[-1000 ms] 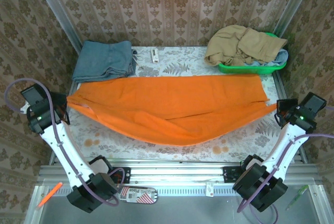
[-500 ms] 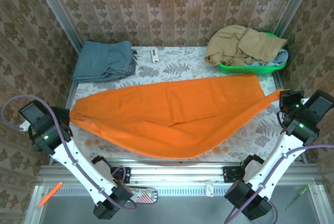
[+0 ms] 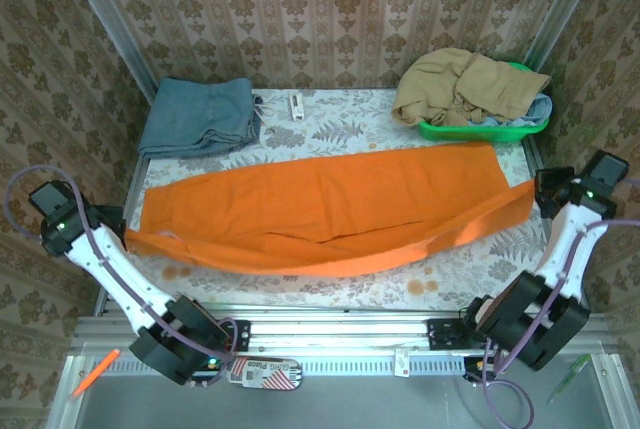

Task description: Fold and stack the trousers

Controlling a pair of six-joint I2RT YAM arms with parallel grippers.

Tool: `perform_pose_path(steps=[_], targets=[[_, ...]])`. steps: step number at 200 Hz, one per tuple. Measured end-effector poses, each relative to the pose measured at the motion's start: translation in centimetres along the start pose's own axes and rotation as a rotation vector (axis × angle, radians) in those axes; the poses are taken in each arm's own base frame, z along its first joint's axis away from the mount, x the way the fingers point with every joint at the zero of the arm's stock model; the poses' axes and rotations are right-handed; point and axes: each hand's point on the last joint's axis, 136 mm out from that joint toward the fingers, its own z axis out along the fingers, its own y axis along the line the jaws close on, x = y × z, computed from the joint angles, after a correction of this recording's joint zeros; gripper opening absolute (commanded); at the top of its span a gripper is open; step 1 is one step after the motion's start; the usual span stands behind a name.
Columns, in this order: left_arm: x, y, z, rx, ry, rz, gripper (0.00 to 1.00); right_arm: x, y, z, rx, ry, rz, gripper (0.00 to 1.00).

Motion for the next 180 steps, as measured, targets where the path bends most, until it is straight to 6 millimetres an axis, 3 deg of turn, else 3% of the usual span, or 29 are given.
perform_pose_path(steps=[23,57,116,180], targets=[[-1.0,-0.7,1.7,-0.024,0.023,0.004,0.0,0.1,0.0,3.1,0.064,0.017,-0.032,0.0],[-2.4,-3.1,3.1,-0.015,0.029,0.042,0.0,-1.0,1.1,5.8,0.1,0.003,-0.06,0.0],[-3.0,-7.7,5.9,-0.012,0.068,0.137,0.0,-1.8,3.4,8.5,0.097,0.007,-0.088,0.0],[-3.6,-10.4,8.2,-0.026,0.081,0.189,0.0,-1.5,5.0,11.3,0.108,0.03,-0.12,0.0]])
